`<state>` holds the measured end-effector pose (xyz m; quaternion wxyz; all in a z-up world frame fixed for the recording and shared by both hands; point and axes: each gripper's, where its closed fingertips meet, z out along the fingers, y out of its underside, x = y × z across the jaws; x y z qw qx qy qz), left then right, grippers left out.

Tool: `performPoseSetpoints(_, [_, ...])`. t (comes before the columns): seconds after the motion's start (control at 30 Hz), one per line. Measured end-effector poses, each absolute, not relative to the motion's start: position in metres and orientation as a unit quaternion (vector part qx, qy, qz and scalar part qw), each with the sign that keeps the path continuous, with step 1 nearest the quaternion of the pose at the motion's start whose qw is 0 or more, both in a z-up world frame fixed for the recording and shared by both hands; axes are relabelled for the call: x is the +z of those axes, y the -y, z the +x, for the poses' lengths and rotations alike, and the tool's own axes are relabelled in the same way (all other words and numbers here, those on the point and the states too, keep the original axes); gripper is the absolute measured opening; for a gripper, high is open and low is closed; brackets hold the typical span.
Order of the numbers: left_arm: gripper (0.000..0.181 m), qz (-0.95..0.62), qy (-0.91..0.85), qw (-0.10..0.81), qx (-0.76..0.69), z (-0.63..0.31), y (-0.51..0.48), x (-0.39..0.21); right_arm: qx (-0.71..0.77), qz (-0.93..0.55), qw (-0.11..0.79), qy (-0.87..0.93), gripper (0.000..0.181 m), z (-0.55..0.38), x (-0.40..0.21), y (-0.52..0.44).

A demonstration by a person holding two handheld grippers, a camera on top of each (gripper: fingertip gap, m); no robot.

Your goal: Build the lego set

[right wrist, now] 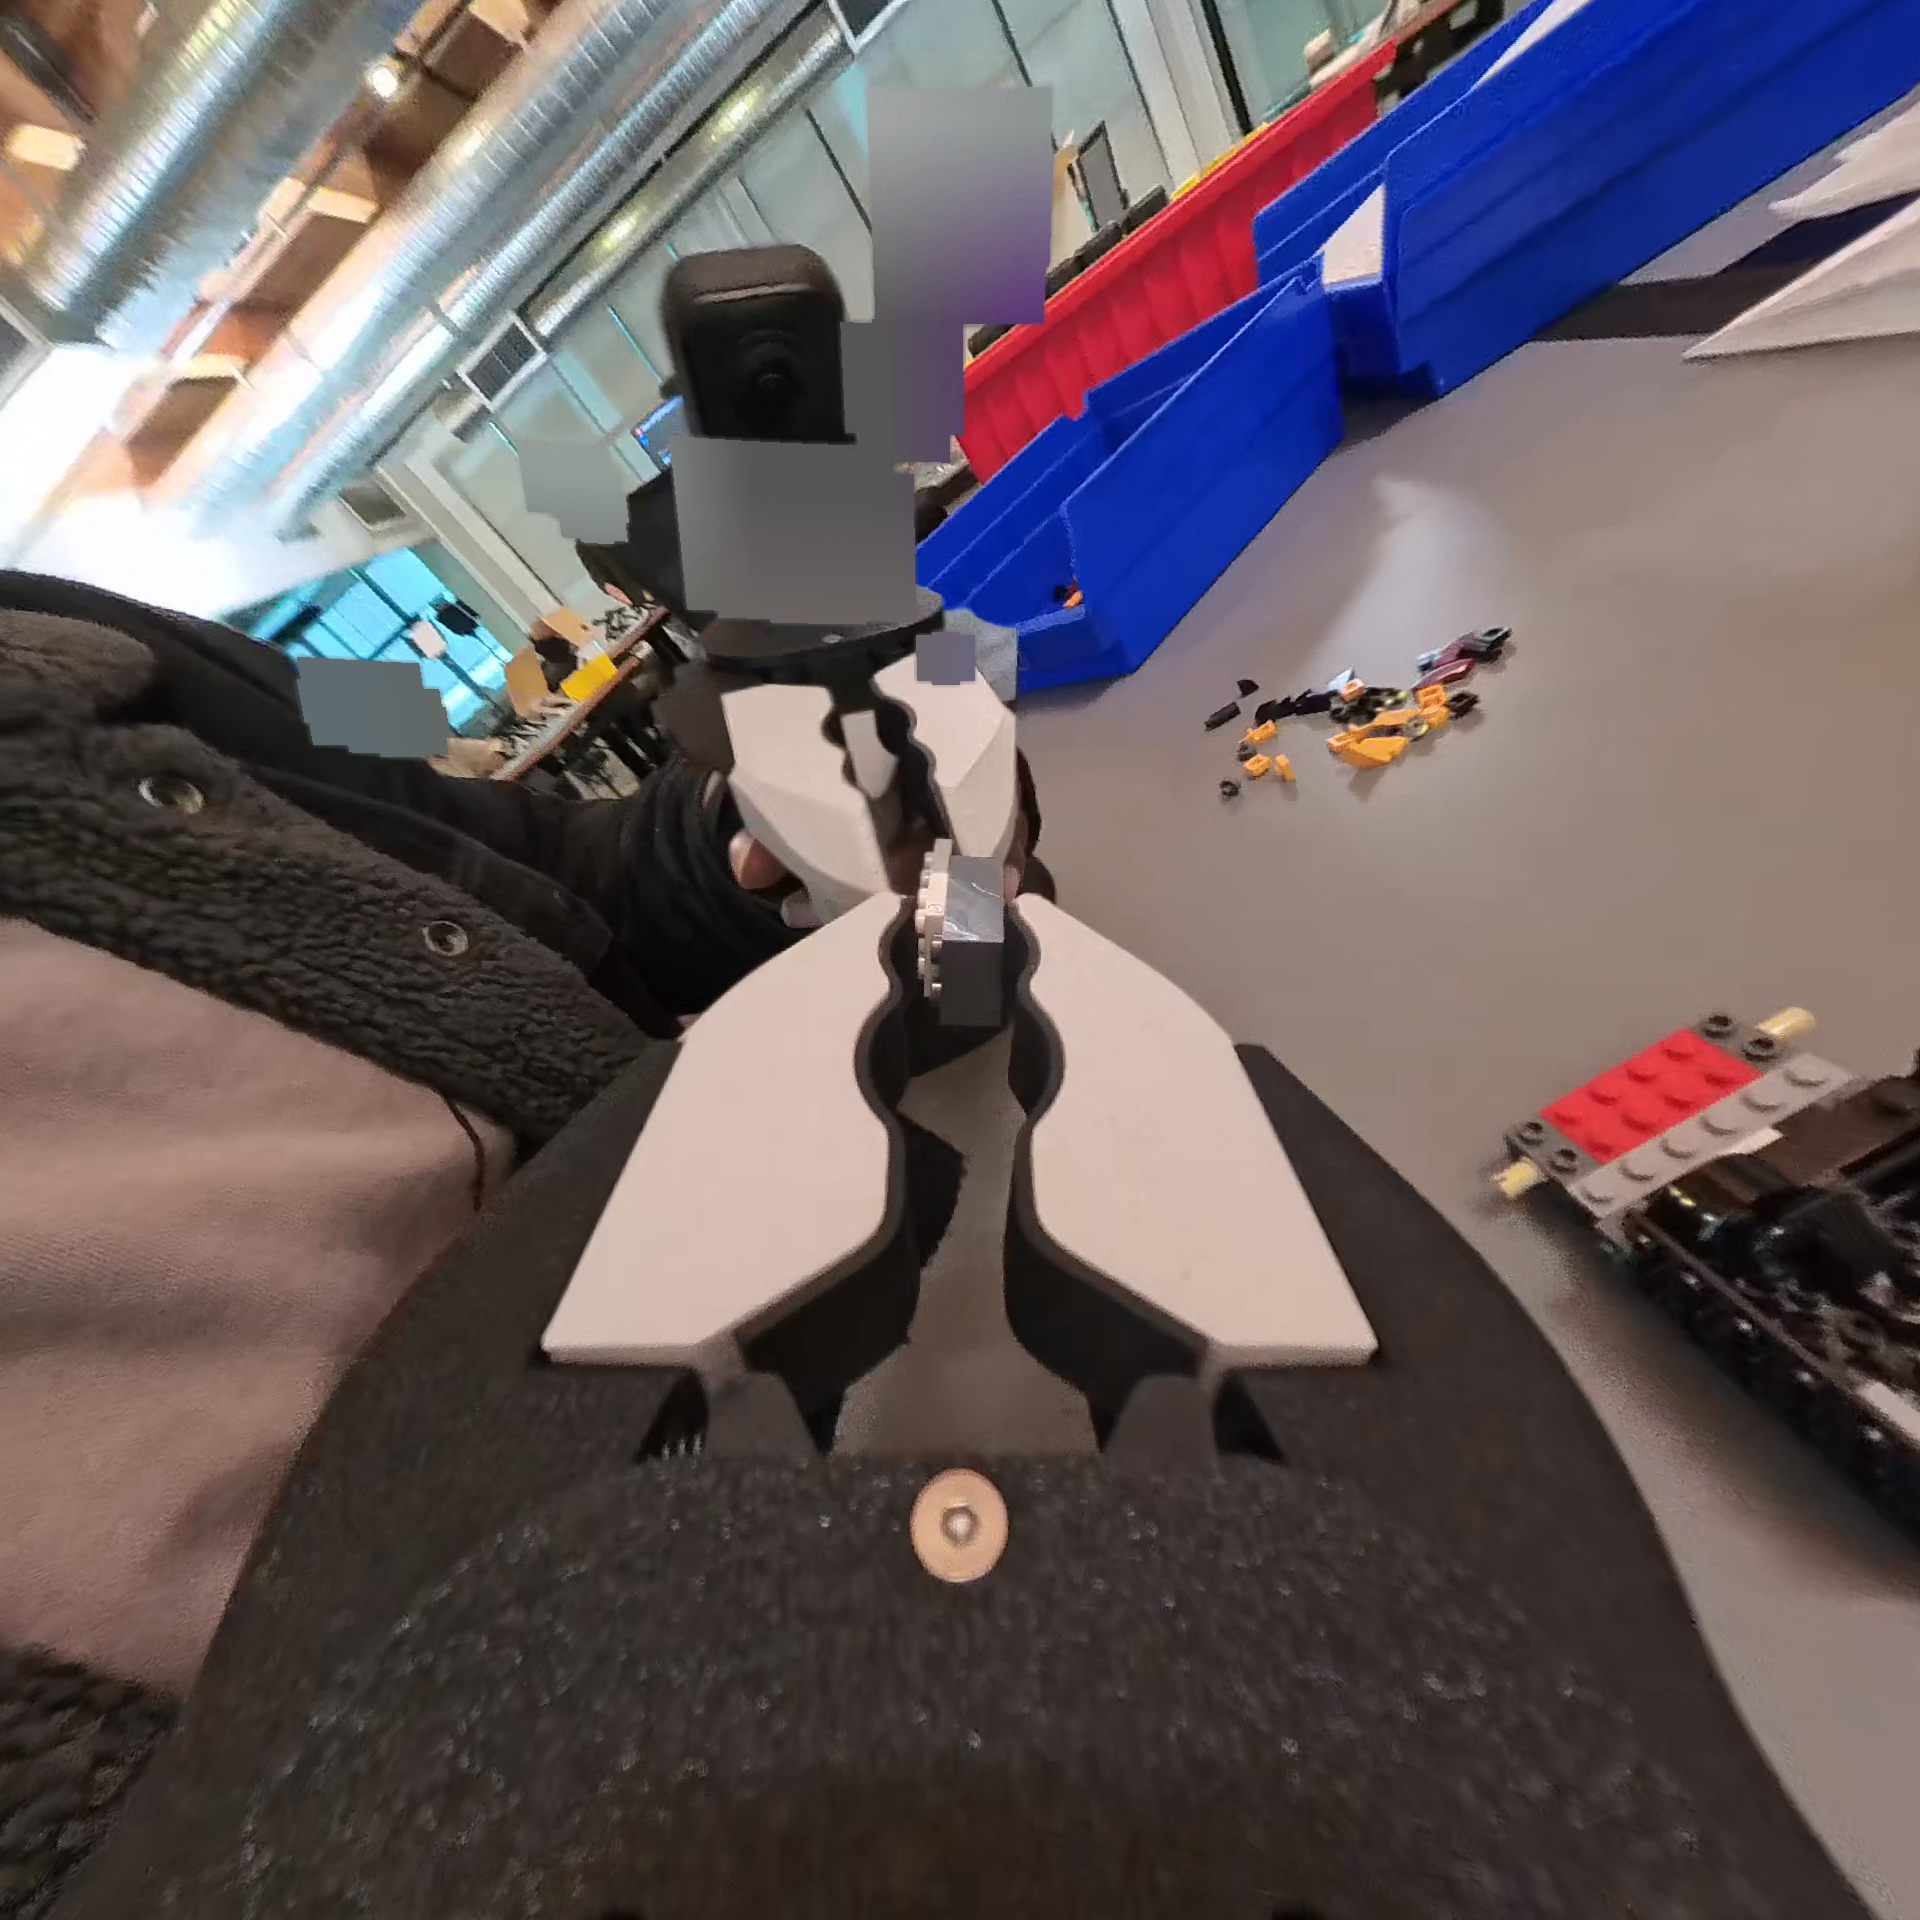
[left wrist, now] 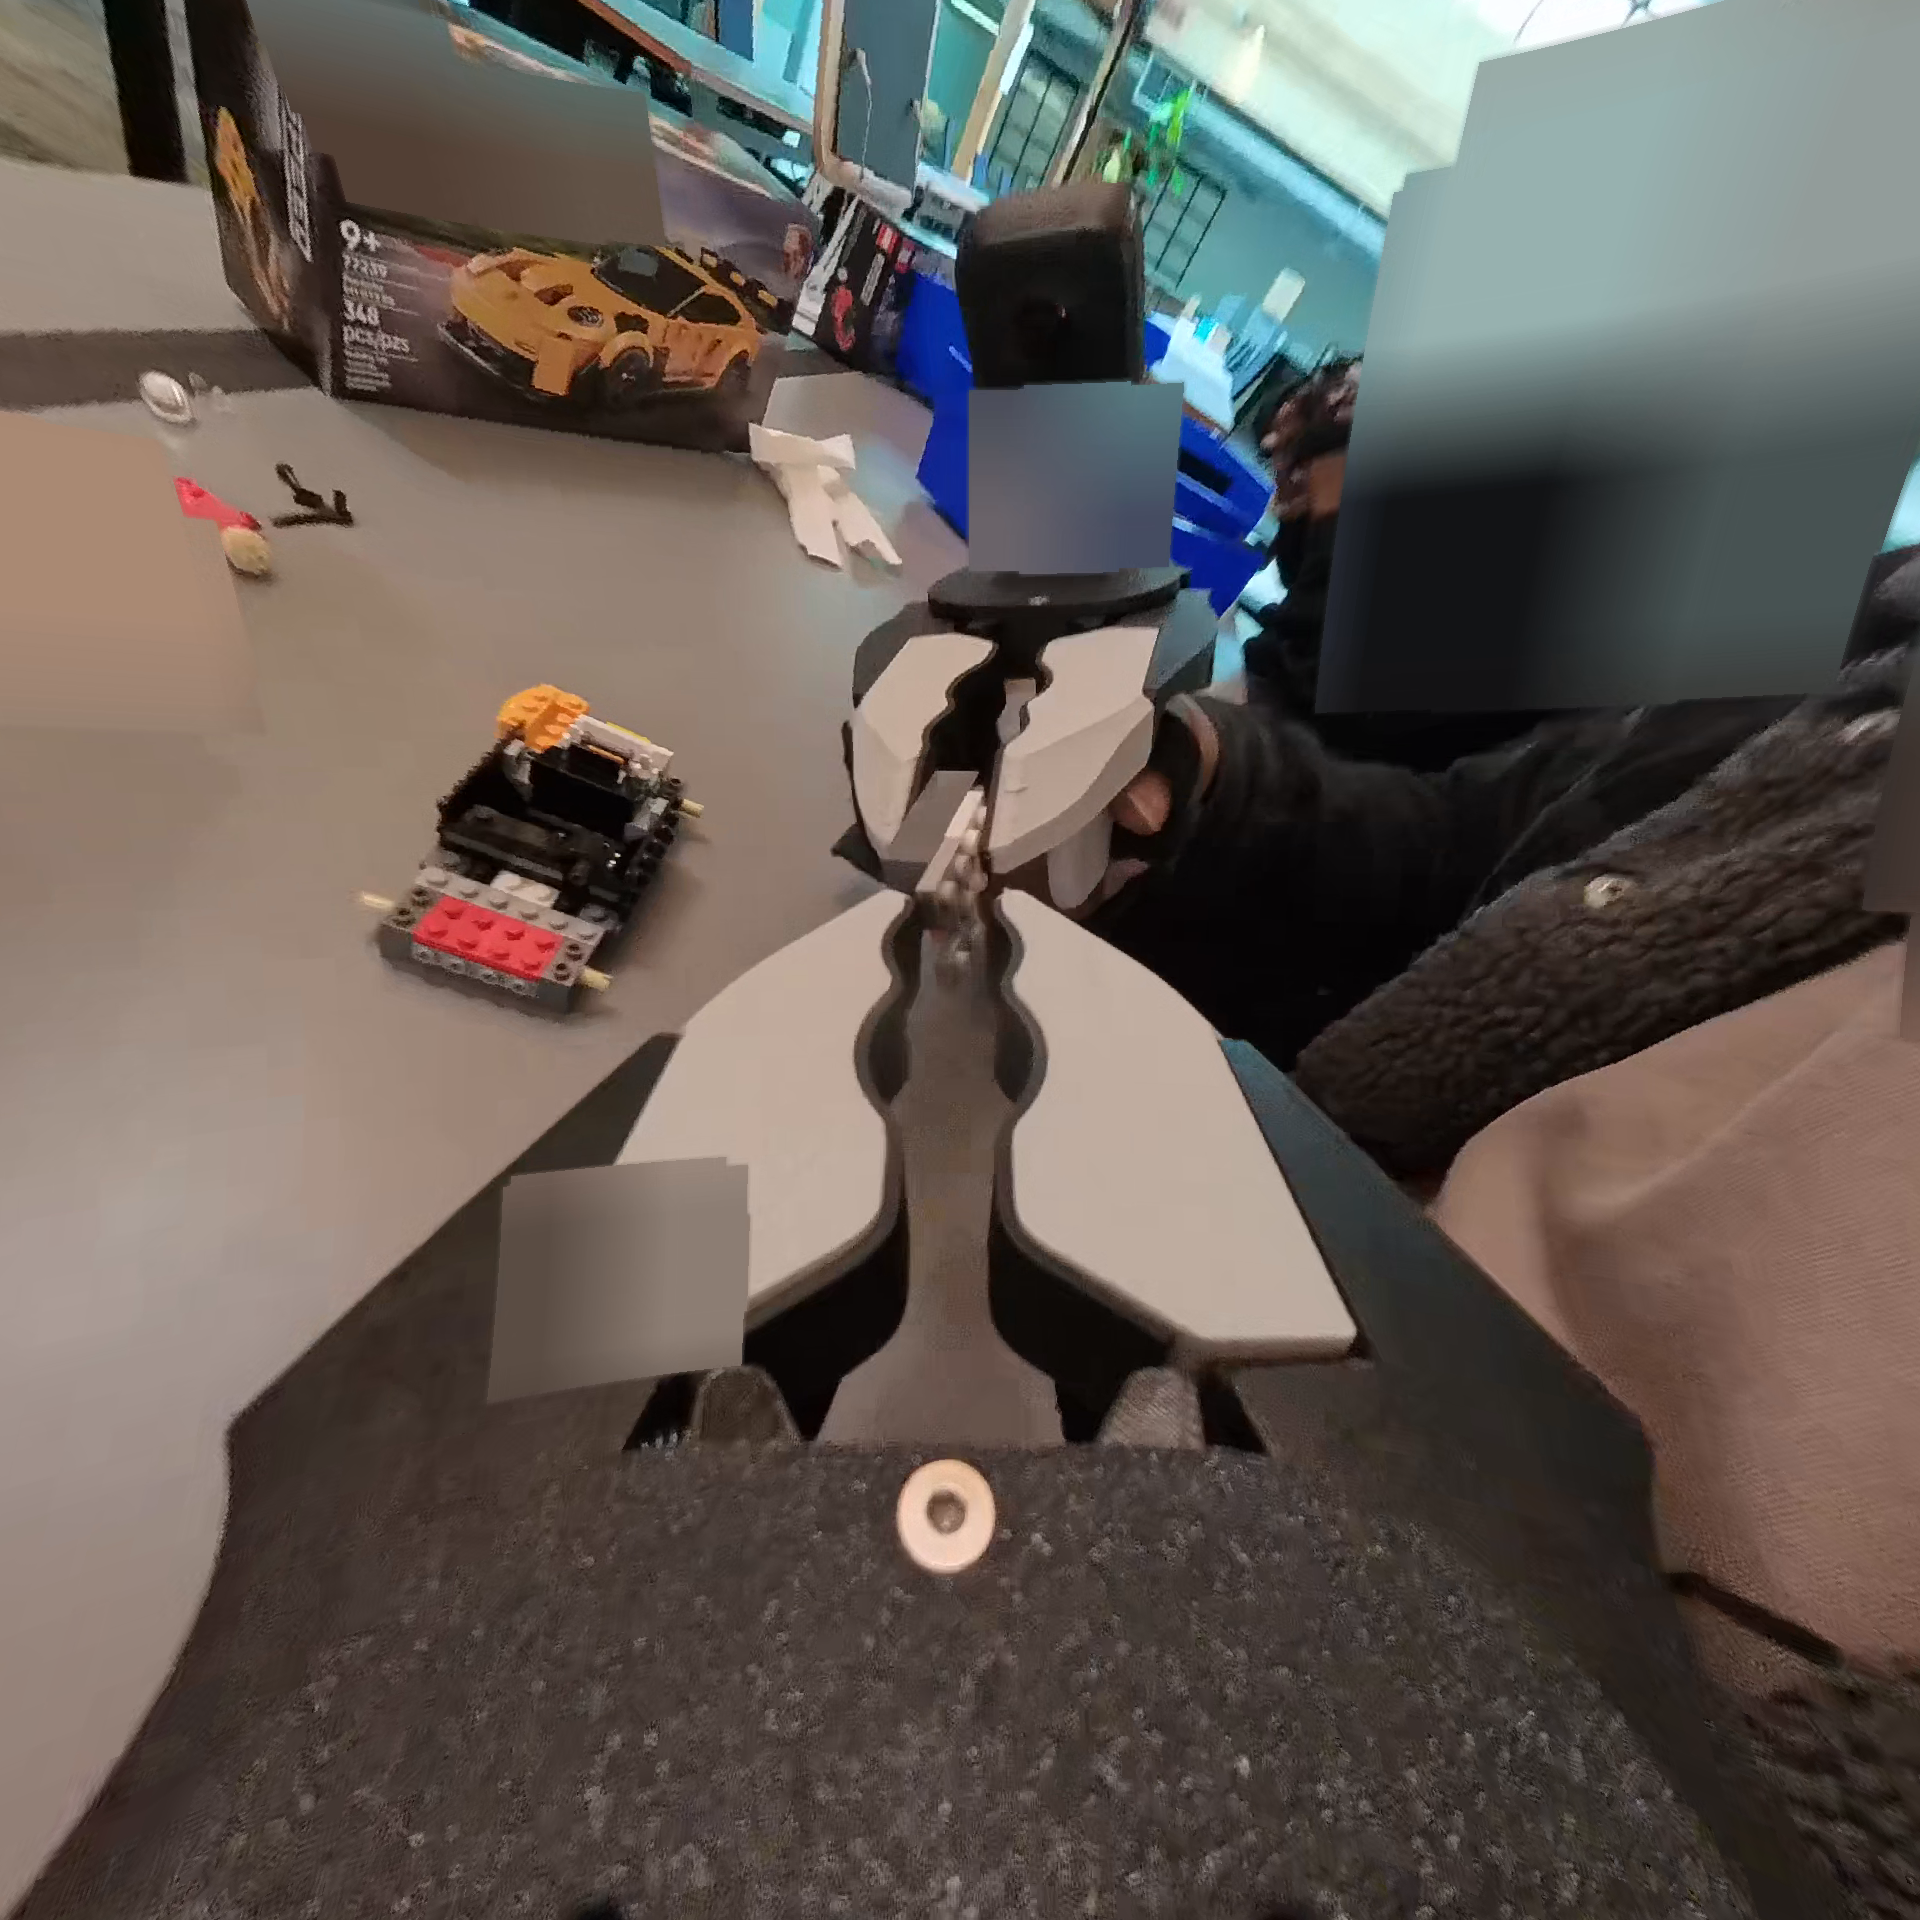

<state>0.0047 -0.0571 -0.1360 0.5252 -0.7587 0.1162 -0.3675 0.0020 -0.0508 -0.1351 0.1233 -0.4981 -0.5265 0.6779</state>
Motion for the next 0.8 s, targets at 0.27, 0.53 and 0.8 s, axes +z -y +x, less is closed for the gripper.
performPoseSetpoints(0.27, [0.006, -0.753, -0.071, 0.513, -0.406, 0.001, 0.052, -0.138, 0.68, -0.513, 0.109, 0.513, 0.015, -0.001, -0.139, 0.05])
performPoseSetpoints(0.53, [0.005, -0.719, -0.123, 0.573, -0.373, 0.001, 0.054, -0.134, 0.681, -0.542, 0.092, 0.483, 0.015, -0.005, -0.144, 0.046])
performPoseSetpoints(0.8, [0.005, -0.708, -0.122, 0.576, -0.391, -0.001, 0.053, -0.128, 0.693, -0.518, 0.102, 0.491, 0.015, -0.002, -0.139, 0.046])
